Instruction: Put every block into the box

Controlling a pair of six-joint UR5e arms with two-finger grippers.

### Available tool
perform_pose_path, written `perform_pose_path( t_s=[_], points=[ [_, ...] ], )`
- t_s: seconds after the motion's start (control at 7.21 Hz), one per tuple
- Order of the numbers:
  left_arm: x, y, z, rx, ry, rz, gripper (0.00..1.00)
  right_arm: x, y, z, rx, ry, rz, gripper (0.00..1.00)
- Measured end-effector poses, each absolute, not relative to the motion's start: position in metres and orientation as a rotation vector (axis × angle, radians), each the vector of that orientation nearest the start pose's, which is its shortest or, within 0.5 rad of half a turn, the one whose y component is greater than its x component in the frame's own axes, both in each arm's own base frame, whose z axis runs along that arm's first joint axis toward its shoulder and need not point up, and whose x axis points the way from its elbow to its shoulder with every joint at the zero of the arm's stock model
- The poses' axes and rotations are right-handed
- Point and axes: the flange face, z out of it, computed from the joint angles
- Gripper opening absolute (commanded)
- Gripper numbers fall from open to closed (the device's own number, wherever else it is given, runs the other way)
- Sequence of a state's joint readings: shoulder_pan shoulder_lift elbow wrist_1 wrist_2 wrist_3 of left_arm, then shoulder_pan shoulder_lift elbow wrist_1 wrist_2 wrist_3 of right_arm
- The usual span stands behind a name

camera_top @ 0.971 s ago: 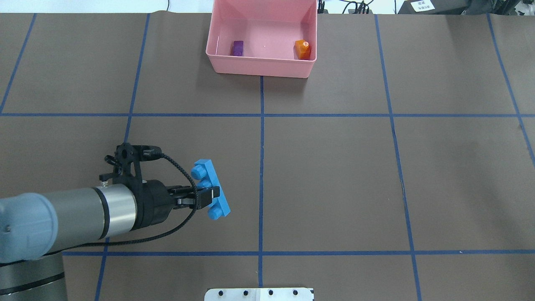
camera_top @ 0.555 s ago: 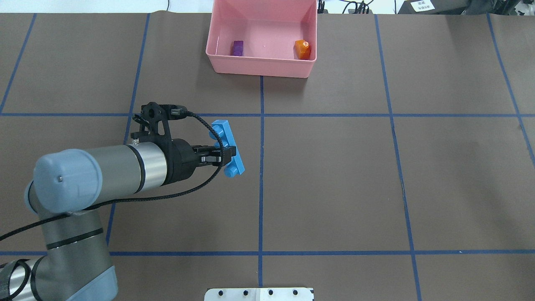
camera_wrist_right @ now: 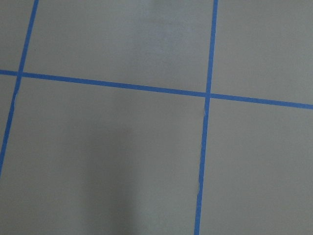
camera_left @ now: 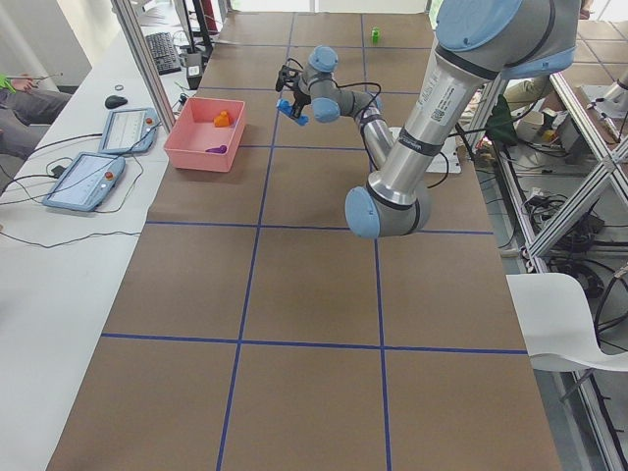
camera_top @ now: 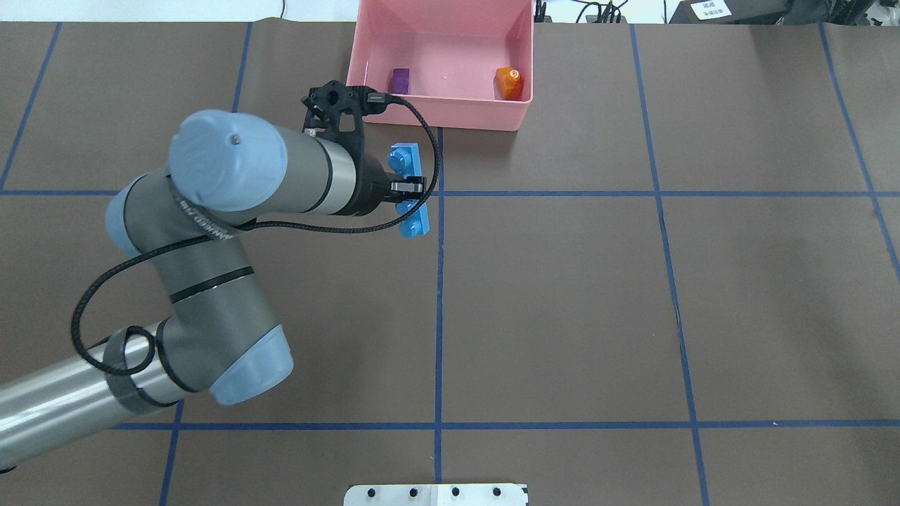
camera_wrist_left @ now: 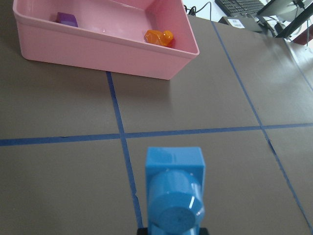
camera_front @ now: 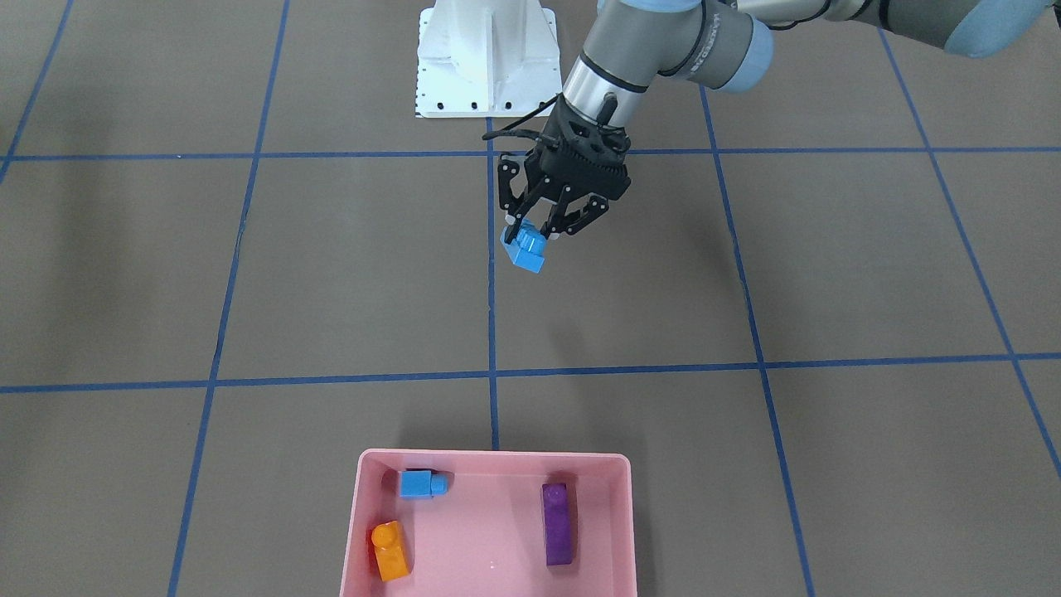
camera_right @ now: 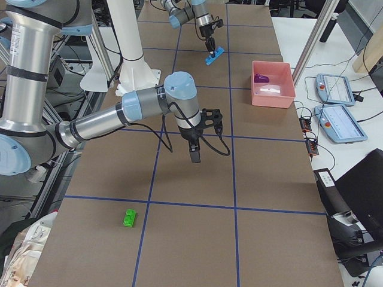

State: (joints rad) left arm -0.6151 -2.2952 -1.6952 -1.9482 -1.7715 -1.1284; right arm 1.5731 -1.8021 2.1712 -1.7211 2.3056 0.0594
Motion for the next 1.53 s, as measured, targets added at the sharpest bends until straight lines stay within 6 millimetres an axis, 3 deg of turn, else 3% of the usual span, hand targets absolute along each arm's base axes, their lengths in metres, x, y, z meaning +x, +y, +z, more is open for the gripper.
perform_pose_path(
  t_s=[0.28, 0.55, 0.69, 0.97, 1.11, 1.25, 1.39, 1.53],
  points=[
    [0.504, -0.562, 0.080, 0.427, 1.093, -0.065, 0.00, 0.068, -0.378, 0.498, 0.163, -0.735, -0.019, 1.00],
    [0.502, -0.644, 0.045, 0.407, 1.028, -0.090, 0.00, 0.068, -0.362, 0.518, 0.133, -0.729, -0.051, 1.00],
    [0.493, -0.677, 0.038, 0.406, 0.993, -0.096, 0.00, 0.068, -0.350, 0.530, 0.113, -0.728, -0.067, 1.00],
    [0.477, -0.725, 0.029, 0.393, 0.936, -0.135, 0.00, 0.068, -0.326, 0.549, 0.096, -0.728, -0.083, 1.00],
    [0.471, -0.744, 0.037, 0.393, 0.894, -0.170, 0.00, 0.068, -0.313, 0.557, 0.108, -0.730, -0.093, 1.00],
    [0.478, -0.751, 0.049, 0.396, 0.855, -0.190, 0.37, 0.068, -0.304, 0.563, 0.114, -0.732, -0.096, 1.00],
    [0.493, -0.748, 0.058, 0.393, 0.837, -0.188, 0.60, 0.067, -0.299, 0.566, 0.116, -0.738, -0.098, 1.00],
    [0.511, -0.741, 0.064, 0.404, 0.819, -0.184, 1.00, 0.067, -0.296, 0.567, 0.117, -0.743, -0.099, 1.00]
  ],
)
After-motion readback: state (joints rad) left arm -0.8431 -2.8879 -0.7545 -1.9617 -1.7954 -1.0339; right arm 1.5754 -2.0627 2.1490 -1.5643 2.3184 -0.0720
